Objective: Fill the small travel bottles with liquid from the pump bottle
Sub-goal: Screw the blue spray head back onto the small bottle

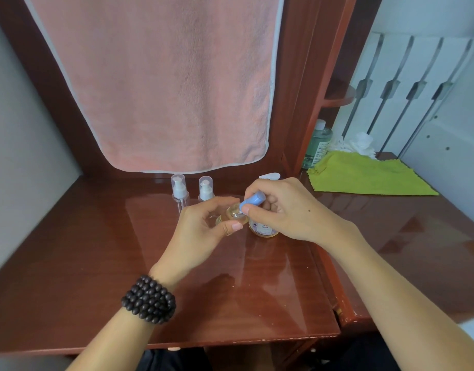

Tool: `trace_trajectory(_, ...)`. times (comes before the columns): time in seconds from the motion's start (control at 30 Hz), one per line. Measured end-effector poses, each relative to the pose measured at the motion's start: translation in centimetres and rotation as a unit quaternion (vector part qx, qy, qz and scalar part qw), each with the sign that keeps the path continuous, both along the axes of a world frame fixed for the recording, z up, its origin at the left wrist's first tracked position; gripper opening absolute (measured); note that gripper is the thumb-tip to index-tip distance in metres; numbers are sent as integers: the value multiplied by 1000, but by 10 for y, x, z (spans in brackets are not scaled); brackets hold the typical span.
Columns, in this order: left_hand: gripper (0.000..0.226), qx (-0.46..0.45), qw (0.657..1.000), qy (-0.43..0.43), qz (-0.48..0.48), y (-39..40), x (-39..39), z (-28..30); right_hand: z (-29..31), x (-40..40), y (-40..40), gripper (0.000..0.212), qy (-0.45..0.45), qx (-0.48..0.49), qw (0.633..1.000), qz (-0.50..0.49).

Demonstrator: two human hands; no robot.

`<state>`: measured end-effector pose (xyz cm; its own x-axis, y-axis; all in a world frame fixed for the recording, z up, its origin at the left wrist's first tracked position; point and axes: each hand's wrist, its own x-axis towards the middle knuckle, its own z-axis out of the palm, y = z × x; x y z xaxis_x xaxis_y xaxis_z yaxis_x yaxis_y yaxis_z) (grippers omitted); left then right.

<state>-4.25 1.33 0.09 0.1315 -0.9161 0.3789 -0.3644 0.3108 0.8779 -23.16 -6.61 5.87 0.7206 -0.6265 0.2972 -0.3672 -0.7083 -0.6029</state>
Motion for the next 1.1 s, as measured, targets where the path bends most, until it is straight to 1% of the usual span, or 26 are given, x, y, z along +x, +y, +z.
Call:
trace_trajectory(0.03, 46, -12, 1000, -9, 13, 1, -1, 0, -1, 1, 0, 6, -7, 0, 1000, -3)
trace_trajectory(0.13, 50, -36, 994, -74, 68, 5, -2, 0, -5, 4, 0, 7, -14, -1, 1000, -2)
trace_trajectory(0.2, 49, -33, 994, -80, 68, 5, 1, 0, -7, 7, -1, 7, -5, -2, 1000, -2)
trace_trajectory(0.33, 45, -24, 996, -60, 58, 5, 9, -2, -8, 12, 0, 7, 0, -11, 1000, -1)
trace_trajectory(0.4, 46, -32, 994, -77, 71, 7, 10, -2, -8, 16, -1, 7, -5, -11, 1000, -3)
trace_trajectory(0.5, 39, -42, 988, -111, 95, 7, 13, -6, -13, 20, -4, 8, -2, -3, 1000, -5)
trace_trajectory(0.57, 41, -41, 987, -119, 97, 6, 15, -7, -15, 21, -4, 11, 3, 4, 1000, -13)
trace_trajectory(0.7, 40, -27, 990, -99, 95, 7, 24, -7, -12, 31, -3, 18, 5, 17, 1000, -13)
trace_trajectory(0.87, 38, -5, 993, -78, 85, 14, 41, -3, -8, 54, 2, 10, 10, -18, 1000, -8)
trace_trajectory(0.93, 41, 1, 993, -81, 91, 17, 50, -5, -8, 65, 5, 10, 5, -8, 1000, -5)
trace_trajectory(1.03, 46, 22, 988, -65, 139, 21, 73, -15, -12, 89, 11, 23, -40, 52, 998, 5)
trace_trajectory(1.1, 48, 33, 984, -46, 169, 25, 92, -22, -18, 105, 14, 31, -62, 65, 996, -7)
